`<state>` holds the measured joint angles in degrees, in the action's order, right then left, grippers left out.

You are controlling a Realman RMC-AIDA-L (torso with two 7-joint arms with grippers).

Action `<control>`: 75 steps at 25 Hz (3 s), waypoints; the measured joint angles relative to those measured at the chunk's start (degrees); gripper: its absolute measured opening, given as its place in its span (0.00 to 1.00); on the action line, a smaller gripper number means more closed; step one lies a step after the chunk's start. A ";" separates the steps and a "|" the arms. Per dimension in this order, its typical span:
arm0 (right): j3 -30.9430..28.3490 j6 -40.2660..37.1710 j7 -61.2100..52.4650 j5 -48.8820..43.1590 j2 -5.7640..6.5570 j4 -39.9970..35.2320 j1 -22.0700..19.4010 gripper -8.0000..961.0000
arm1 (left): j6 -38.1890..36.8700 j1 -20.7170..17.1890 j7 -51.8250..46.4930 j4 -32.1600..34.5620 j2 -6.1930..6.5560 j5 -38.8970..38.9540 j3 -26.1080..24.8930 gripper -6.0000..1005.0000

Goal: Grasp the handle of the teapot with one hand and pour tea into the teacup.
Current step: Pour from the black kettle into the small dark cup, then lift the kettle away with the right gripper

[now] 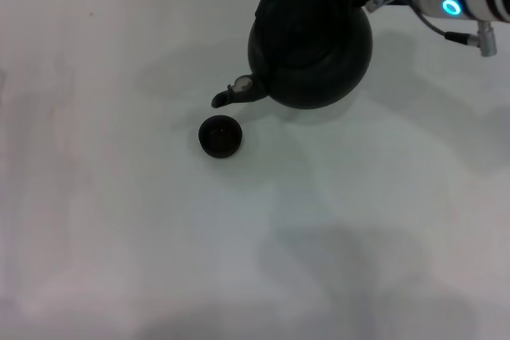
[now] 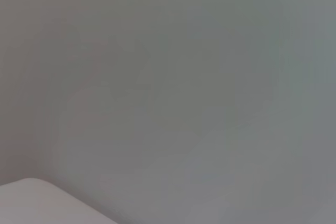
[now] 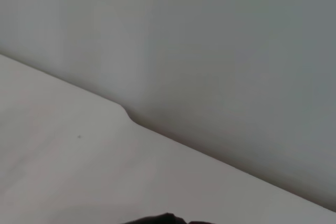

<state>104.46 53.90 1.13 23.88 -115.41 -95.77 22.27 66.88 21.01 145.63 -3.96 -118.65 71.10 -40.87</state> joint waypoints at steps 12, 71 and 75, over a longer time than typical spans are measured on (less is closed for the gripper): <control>4.83 -0.85 -4.97 -6.42 -0.08 -1.06 -0.02 0.24 | 0.00 0.00 1.83 0.08 -0.01 -0.48 0.37 0.88; 15.81 -1.82 -11.16 -25.41 -0.25 -0.55 0.71 0.22 | 0.00 0.15 5.04 -0.87 -0.18 -0.78 0.53 0.88; 15.96 -1.84 -11.16 -25.73 -0.25 -0.56 0.82 0.22 | 0.00 0.17 5.02 -0.88 -0.18 -0.78 0.53 0.88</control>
<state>120.41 52.06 -10.03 -1.85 -115.67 -96.32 23.09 66.89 21.18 150.66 -4.83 -118.83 70.32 -40.34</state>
